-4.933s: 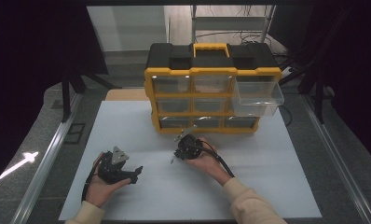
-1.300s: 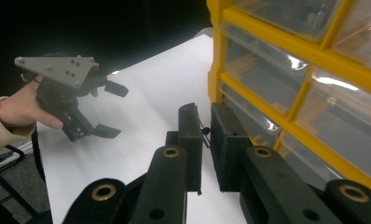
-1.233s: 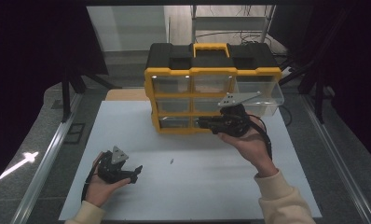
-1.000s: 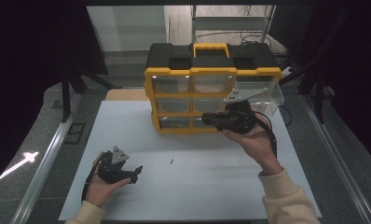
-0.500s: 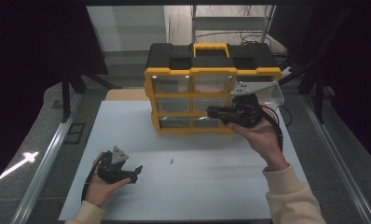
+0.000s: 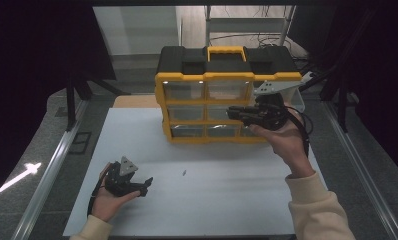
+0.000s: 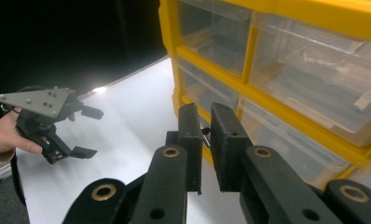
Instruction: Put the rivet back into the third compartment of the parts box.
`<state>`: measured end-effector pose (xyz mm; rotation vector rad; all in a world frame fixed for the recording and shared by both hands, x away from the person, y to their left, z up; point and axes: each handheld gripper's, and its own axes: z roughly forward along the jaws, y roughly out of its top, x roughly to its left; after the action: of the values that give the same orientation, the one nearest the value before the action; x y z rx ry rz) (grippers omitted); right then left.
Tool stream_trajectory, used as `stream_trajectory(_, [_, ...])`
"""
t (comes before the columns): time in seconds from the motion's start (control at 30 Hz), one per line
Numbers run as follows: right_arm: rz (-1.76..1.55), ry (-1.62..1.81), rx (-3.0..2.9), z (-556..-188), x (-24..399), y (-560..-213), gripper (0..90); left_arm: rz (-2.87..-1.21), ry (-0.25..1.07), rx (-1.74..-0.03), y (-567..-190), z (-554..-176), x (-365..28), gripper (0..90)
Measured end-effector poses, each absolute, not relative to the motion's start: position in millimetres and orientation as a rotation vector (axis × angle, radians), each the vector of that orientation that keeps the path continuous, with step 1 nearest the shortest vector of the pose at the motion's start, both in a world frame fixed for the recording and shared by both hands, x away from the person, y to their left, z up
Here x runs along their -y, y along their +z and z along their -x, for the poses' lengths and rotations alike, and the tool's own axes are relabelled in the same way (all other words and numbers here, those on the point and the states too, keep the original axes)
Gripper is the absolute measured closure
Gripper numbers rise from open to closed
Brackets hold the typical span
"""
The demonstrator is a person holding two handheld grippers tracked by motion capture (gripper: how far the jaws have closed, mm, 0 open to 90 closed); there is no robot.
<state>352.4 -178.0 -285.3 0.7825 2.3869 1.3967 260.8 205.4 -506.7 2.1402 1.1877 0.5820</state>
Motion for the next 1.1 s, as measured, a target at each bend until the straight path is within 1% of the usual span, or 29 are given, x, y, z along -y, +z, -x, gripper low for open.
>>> stream_trajectory(0.27, [-0.799,1.384,-2.376,-357,182,-282,82.4,-2.147,0.583,-1.186,-506,-261,-206,9.7])
stream_trajectory(1.1, [-0.906,1.392,-2.267,-366,219,-261,82.4,-2.147,0.583,-1.185,-506,-261,-205,9.7])
